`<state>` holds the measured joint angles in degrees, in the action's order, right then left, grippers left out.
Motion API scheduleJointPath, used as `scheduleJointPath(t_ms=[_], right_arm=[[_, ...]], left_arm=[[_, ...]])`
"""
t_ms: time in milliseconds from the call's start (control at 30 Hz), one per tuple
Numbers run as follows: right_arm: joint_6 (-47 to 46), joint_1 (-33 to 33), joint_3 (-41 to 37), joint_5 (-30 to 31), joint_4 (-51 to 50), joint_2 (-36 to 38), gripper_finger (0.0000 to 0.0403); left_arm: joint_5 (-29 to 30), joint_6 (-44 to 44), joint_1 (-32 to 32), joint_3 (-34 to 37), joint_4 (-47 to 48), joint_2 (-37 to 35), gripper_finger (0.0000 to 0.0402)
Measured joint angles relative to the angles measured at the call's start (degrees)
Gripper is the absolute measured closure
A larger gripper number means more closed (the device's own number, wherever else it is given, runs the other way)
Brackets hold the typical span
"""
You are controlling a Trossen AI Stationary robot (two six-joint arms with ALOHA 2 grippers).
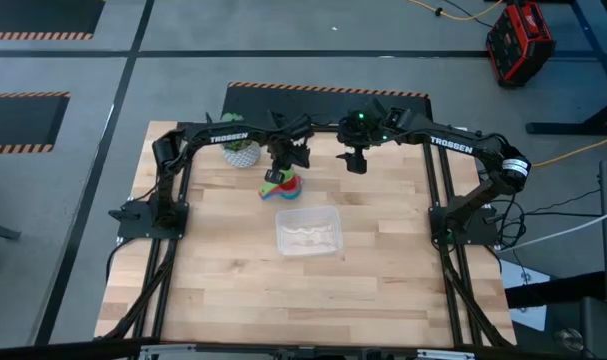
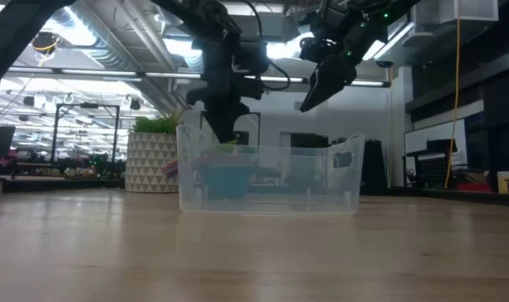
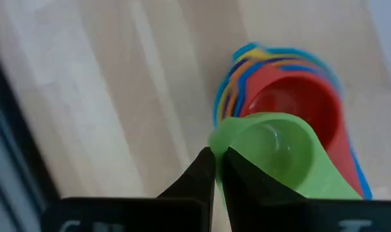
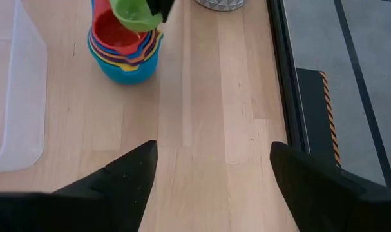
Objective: Nest measuring cups in basket
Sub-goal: Stack the green measuring cup on top of the red measuring cup
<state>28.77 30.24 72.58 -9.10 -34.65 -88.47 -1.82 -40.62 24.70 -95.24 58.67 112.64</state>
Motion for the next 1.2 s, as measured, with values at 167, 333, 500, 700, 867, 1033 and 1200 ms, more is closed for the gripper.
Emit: scheduleJointPath(t_ms=[167,333,500,700,867,1033,1200], right_arm=[[0.0,0.0,0.0,0.0,0.0,0.0,0.0098],[0.0,0.0,0.0,0.0,0.0,0.0,0.0098],[0.0,0.0,0.0,-0.1,0.0,0.0,0.0098],[0.0,0.0,0.0,-0.1,0.0,0.0,0.0098],[0.0,0.0,0.0,-0.1,0.0,0.0,0.0098],[0.0,0.0,0.0,-0.1,0.0,0.0,0.0098],[0.0,0.0,0.0,-0.1,0.0,0.0,0.0098]], left_arm=[[0.9,0.0,-0.9,0.0,-0.1,0.0,0.0373],[0.8,-0.3,-2.5,0.0,-0.1,0.0,0.0363],[0.7,-2.6,-3.8,0.0,-0.1,0.0,0.0364],[1.2,-2.5,-4.3,0.0,-1.8,0.0,0.0352],[1.3,-0.5,-4.3,0.0,-1.9,0.0,0.0329],[1.3,3.2,-4.3,0.0,-2.5,0.0,0.0306],[0.6,5.7,-5.1,0.0,-2.5,-0.2,0.0305]])
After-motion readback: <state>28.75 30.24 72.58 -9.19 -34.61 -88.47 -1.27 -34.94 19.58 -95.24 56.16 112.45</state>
